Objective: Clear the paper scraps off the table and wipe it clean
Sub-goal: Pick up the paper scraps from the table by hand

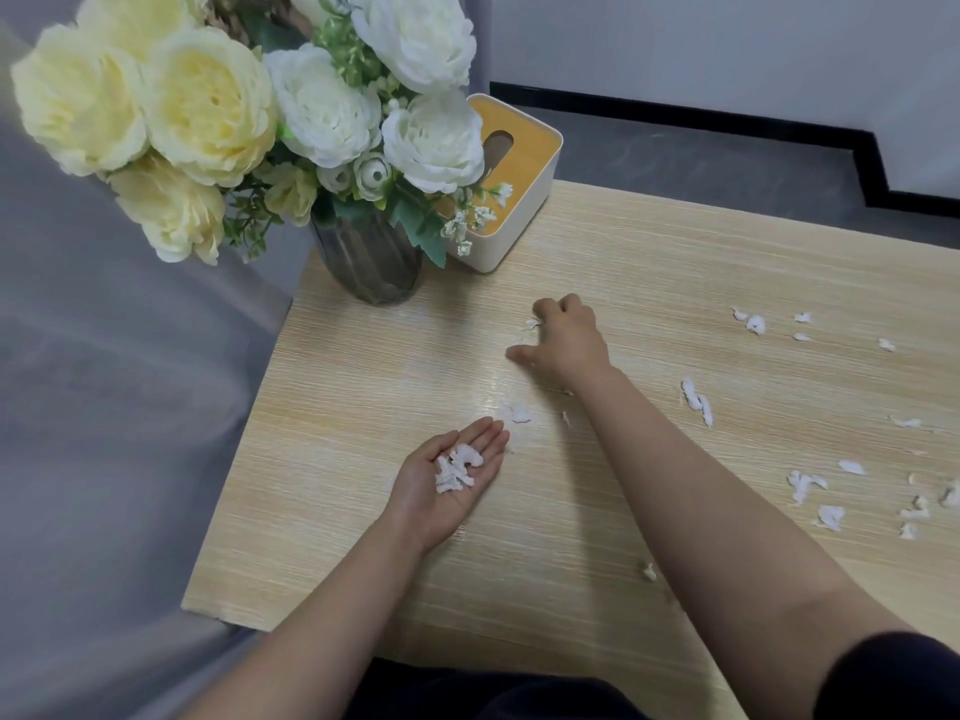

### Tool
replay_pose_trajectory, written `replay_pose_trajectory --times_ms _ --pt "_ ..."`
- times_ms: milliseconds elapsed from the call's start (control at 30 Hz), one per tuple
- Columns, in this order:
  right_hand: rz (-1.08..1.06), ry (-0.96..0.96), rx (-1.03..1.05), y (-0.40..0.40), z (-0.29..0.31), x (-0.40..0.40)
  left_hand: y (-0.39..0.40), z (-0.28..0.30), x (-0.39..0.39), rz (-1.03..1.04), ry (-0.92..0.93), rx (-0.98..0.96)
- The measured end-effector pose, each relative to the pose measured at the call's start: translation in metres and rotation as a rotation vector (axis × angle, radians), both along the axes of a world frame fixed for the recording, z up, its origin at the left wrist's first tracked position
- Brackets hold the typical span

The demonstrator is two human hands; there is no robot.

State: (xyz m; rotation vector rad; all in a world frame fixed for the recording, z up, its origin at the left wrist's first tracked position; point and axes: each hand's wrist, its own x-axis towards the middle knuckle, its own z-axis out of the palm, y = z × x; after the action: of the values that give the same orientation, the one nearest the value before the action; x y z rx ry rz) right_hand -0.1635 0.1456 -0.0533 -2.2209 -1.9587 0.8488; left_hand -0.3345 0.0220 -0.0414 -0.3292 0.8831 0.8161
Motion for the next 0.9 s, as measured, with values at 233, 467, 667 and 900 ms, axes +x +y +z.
replay_pose_trajectory --times_ms 233,467,667,900 --pt "0.023 0.155 0.133 -0.019 -0.015 -0.009 0.000 0.000 -0.004 -0.004 0.011 -0.008" --pt "0.109 0.146 0.130 -0.023 -0.009 -0.007 -0.002 0.005 0.001 -0.009 0.004 -0.023" --pt "0.008 0.279 0.217 -0.057 0.022 -0.011 -0.005 0.008 0.004 -0.027 -0.005 -0.032" --pt "0.108 0.413 0.243 -0.115 0.060 -0.025 -0.010 0.021 0.009 0.009 -0.124 -0.031"
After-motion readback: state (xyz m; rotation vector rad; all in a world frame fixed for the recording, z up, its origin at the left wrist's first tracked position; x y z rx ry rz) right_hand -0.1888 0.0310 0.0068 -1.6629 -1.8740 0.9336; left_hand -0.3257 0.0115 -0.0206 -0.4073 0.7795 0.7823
